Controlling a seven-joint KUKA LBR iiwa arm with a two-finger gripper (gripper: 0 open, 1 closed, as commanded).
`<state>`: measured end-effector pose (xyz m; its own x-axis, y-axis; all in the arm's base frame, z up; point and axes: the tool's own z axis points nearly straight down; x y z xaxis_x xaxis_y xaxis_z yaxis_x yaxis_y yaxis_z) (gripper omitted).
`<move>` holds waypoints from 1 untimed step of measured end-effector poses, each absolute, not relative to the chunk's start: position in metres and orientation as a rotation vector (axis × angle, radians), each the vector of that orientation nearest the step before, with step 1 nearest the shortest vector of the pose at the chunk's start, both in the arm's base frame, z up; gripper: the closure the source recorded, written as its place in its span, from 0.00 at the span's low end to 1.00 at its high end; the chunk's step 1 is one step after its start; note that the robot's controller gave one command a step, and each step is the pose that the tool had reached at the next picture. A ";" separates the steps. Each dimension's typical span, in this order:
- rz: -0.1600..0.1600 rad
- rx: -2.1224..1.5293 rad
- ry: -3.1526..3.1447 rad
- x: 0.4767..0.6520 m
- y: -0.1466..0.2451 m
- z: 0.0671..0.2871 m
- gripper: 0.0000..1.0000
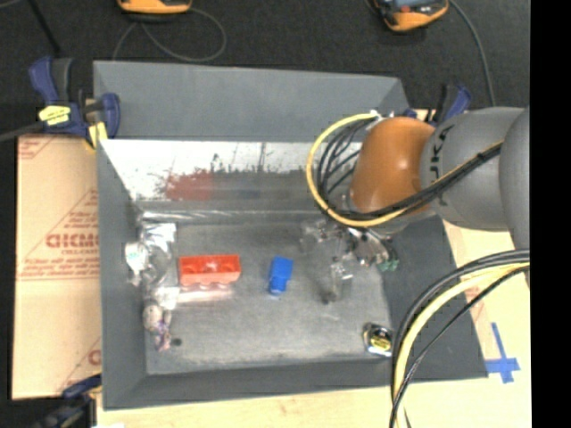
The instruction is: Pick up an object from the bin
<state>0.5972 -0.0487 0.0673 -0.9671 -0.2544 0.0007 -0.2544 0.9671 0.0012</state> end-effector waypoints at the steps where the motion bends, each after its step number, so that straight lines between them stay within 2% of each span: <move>1: -0.003 0.596 -3.094 0.599 0.033 0.102 0.00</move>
Offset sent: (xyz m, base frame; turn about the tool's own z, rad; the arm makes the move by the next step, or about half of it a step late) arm -0.0005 0.0776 0.0327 -0.1160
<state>0.5987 0.0327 0.1025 -0.9285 -0.3713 -0.0090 -0.3713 0.9285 0.0004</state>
